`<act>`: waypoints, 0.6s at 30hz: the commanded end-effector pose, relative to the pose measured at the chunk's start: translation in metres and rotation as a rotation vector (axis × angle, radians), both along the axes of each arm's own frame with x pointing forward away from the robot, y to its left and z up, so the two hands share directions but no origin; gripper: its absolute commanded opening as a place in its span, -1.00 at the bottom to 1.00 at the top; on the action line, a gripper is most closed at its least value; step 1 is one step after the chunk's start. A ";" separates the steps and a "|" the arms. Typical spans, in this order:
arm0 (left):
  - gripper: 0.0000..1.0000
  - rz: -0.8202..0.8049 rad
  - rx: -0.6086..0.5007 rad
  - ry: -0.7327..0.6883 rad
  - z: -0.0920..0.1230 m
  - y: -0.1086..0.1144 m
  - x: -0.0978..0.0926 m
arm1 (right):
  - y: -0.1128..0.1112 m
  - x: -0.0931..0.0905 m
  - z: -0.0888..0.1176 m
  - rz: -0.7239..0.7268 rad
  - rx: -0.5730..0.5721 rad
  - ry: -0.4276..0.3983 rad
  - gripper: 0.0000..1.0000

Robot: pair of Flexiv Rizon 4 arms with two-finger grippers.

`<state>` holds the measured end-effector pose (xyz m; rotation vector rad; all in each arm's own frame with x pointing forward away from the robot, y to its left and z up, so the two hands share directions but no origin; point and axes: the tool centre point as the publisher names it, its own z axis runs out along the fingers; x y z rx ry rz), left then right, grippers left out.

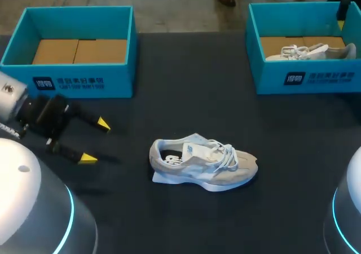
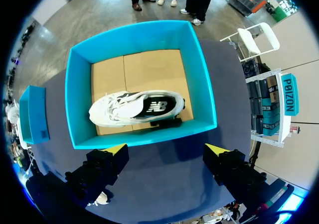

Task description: Take the shoe out of the shoebox, open the shoe tongue, remove and reinsert the insole, then place the shoe into the shoebox

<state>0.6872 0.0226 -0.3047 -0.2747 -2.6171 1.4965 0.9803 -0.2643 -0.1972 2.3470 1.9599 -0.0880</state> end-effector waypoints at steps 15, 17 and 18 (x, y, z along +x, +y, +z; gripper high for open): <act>1.00 0.076 -0.144 0.068 -0.046 -0.011 0.008 | 0.000 -0.001 0.000 -0.001 -0.002 -0.002 1.00; 1.00 0.106 -0.149 0.062 -0.049 -0.012 0.010 | 0.000 -0.001 0.000 -0.001 -0.002 -0.002 1.00; 1.00 0.119 -0.153 0.066 -0.051 -0.012 0.012 | 0.000 -0.001 0.000 -0.001 -0.002 -0.002 1.00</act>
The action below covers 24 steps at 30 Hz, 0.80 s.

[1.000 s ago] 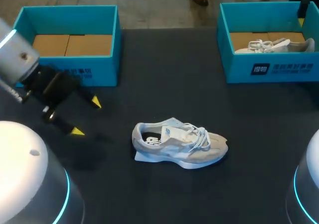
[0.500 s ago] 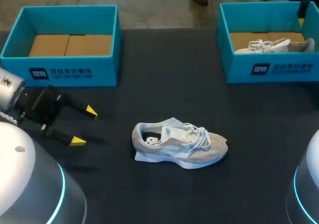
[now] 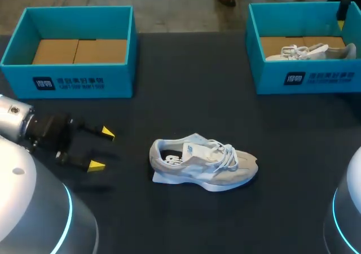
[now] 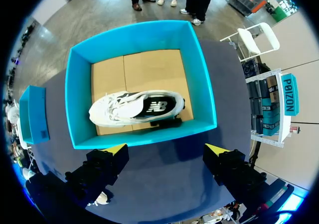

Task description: Take the shoe out of the shoebox, open the shoe tongue, remove and reinsert the insole, then place the shoe into the shoebox

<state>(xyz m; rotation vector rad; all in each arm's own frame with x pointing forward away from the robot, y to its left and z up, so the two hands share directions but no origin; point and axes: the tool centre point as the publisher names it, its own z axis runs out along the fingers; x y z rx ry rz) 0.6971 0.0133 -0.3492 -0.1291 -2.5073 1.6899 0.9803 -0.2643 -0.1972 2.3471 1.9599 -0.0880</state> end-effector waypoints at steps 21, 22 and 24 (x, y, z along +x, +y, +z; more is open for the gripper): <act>1.00 0.056 -0.001 0.065 -0.037 -0.017 0.010 | 0.000 -0.001 0.000 -0.001 -0.002 -0.002 1.00; 1.00 0.057 -0.001 0.064 -0.037 -0.018 0.011 | 0.000 -0.001 0.000 -0.001 -0.002 -0.002 1.00; 1.00 0.059 -0.010 0.063 -0.038 -0.020 0.013 | 0.000 -0.001 0.000 -0.001 -0.002 -0.002 1.00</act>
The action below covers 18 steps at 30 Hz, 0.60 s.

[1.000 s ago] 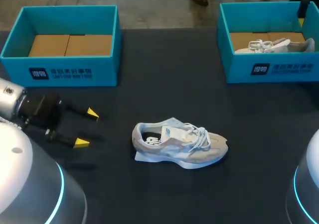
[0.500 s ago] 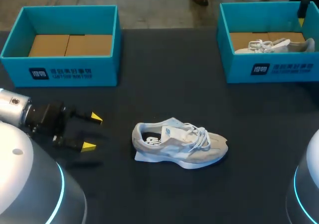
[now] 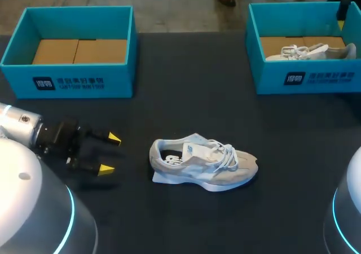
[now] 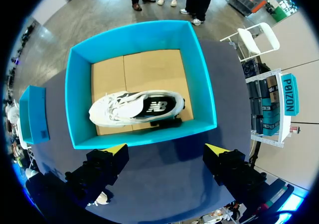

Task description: Take the shoe out of the shoebox, open the shoe tongue, remove and reinsert the insole, then place the shoe into the shoebox

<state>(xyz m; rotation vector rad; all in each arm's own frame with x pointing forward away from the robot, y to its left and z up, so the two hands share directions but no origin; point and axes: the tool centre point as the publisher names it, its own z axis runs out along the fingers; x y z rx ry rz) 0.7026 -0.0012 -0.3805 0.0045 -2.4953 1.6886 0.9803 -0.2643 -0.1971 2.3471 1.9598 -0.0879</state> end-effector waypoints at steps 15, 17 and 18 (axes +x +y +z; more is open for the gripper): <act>1.00 0.014 -0.073 -0.004 -0.016 -0.034 0.013 | 0.000 -0.001 0.000 -0.001 -0.002 -0.002 1.00; 1.00 0.014 -0.079 -0.002 -0.017 -0.038 0.014 | 0.000 -0.001 0.000 -0.001 -0.002 -0.002 1.00; 1.00 0.014 -0.079 -0.003 -0.017 -0.040 0.014 | 0.000 -0.001 0.000 -0.001 -0.002 -0.002 1.00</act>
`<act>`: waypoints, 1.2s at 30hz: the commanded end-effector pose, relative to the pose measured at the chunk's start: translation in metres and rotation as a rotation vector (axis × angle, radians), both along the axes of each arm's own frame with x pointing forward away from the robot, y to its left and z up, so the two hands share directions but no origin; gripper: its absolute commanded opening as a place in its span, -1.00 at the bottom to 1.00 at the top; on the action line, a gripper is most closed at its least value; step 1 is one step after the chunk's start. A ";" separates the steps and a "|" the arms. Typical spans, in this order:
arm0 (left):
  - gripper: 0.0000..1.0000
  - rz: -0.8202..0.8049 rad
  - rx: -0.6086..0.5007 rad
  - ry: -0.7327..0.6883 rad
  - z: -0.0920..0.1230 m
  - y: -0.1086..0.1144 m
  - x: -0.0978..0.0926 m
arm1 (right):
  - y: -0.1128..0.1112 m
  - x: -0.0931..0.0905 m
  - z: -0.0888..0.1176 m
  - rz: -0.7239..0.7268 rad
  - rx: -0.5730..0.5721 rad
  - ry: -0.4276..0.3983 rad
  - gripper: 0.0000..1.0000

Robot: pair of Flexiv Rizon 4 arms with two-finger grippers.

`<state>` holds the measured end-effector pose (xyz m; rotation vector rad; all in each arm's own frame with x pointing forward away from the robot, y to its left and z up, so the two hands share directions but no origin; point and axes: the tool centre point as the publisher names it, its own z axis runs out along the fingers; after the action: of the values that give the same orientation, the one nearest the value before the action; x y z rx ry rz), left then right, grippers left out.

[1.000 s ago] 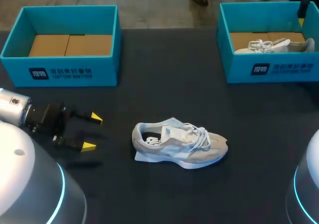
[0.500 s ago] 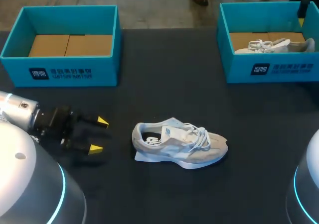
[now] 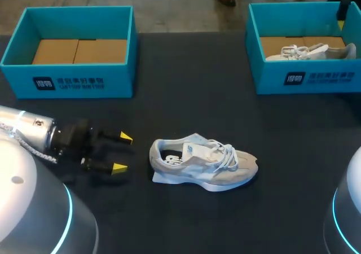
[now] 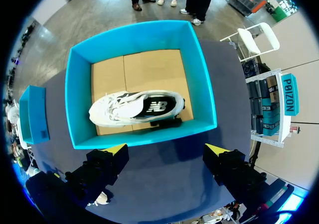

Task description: Take the shoe out of the shoebox, open the shoe tongue, remove and reinsert the insole, then place the shoe into the shoebox

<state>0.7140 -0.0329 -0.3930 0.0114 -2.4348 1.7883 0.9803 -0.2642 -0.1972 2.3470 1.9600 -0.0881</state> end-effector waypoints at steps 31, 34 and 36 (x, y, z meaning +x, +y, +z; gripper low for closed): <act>1.00 -0.051 -0.033 -0.009 -0.010 -0.051 -0.004 | 0.000 -0.001 0.000 -0.001 -0.002 -0.002 1.00; 1.00 -0.049 -0.034 -0.009 -0.012 -0.057 -0.004 | 0.000 -0.001 0.000 -0.001 -0.002 -0.002 1.00; 1.00 -0.054 -0.038 -0.003 -0.012 -0.060 -0.003 | 0.000 -0.001 0.000 -0.001 -0.002 -0.002 1.00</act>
<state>0.7091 -0.0863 -0.4019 -0.0597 -2.3839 1.8131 0.9803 -0.2643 -0.1972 2.3470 1.9599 -0.0881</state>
